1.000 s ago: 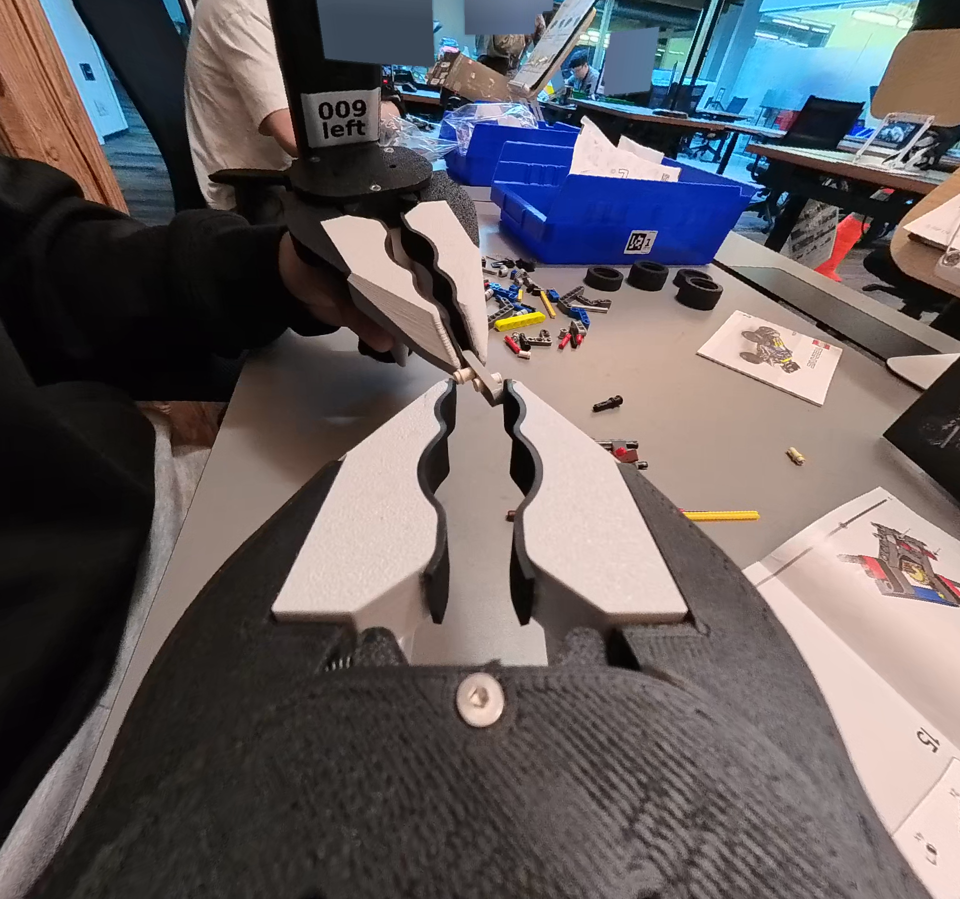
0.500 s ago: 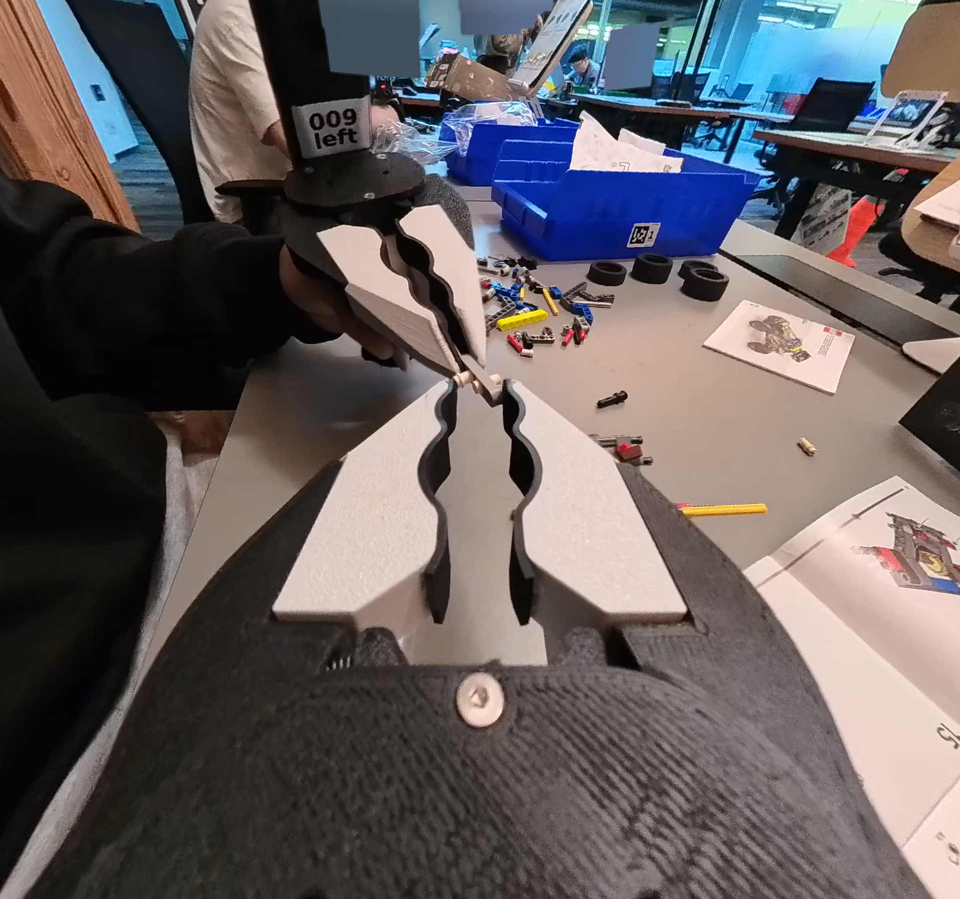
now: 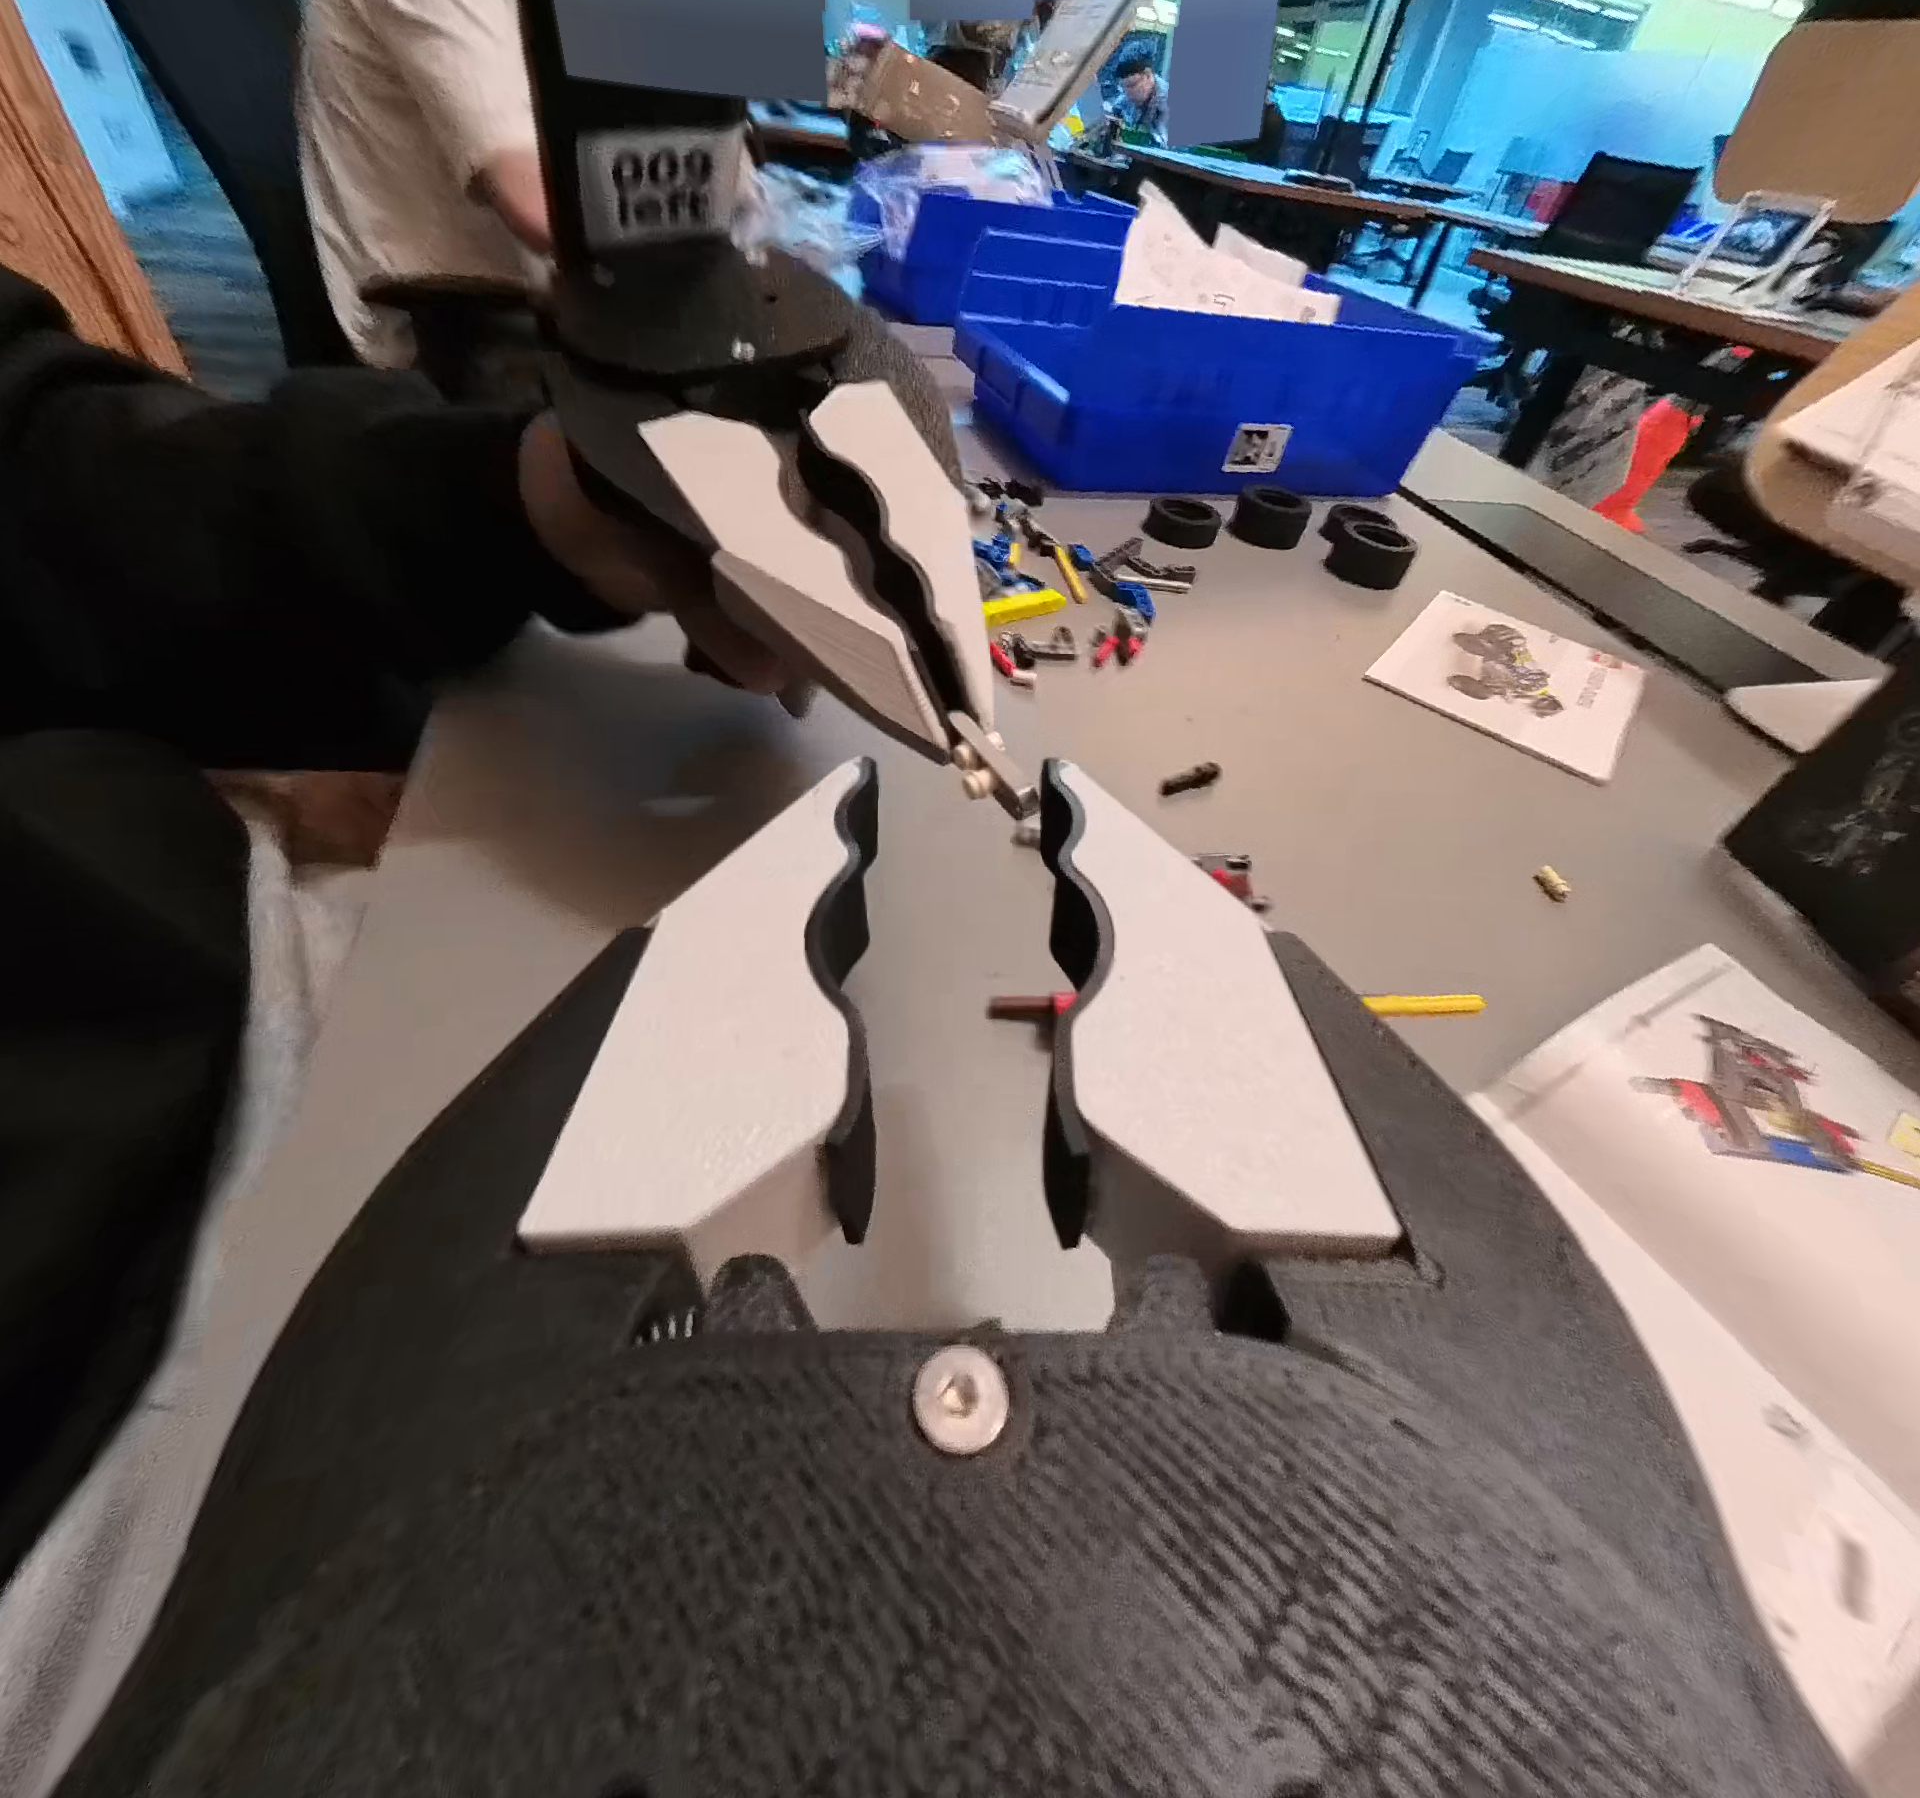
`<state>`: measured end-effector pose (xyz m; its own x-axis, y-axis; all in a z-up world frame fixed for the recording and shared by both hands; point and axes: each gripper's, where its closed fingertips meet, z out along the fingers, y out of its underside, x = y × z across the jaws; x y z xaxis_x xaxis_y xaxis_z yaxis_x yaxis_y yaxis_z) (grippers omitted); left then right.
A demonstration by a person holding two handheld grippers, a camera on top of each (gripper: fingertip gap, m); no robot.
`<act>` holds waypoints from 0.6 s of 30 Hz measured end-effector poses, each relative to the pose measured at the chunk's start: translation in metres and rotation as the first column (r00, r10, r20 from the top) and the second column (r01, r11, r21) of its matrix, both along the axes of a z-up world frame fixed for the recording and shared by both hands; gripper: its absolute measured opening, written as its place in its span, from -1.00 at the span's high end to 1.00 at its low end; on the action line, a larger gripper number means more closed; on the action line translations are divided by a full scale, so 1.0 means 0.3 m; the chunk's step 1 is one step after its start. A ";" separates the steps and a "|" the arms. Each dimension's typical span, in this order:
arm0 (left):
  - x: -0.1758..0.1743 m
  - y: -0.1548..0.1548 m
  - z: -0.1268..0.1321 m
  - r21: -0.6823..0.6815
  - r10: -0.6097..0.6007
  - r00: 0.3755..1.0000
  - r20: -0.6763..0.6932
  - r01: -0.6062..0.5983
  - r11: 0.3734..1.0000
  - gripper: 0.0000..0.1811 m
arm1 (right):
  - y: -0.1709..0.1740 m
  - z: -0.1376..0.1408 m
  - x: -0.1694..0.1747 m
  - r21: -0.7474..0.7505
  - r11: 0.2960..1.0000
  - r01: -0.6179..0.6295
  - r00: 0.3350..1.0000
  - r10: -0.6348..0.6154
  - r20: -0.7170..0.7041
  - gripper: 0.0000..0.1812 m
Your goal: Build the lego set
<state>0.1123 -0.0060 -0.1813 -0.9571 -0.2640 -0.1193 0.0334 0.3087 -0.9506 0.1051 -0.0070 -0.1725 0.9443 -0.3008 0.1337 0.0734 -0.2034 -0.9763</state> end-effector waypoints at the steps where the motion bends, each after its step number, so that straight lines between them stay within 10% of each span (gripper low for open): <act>1: 0.010 0.009 -0.016 0.023 0.020 0.999 -0.039 -0.019 1.000 0.99 | -0.006 -0.013 0.010 -0.039 0.999 0.031 0.999 -0.029 0.043 0.66; 7: 0.014 0.018 -0.053 0.037 0.011 0.995 -0.102 -0.008 0.999 0.99 | 0.000 -0.104 0.029 -0.299 0.941 0.156 0.939 -0.048 0.341 0.67; 18: -0.021 0.010 -0.043 0.056 -0.061 0.997 -0.041 0.064 0.996 0.99 | -0.007 -0.040 0.016 -0.104 0.994 0.044 0.996 -0.036 0.080 0.75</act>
<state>0.1059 -0.0031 -0.1943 -0.9757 -0.1973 -0.0949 0.0177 0.3611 -0.9324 0.1099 -0.0092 -0.1846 0.9173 -0.3183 0.2392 0.1381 -0.3090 -0.9410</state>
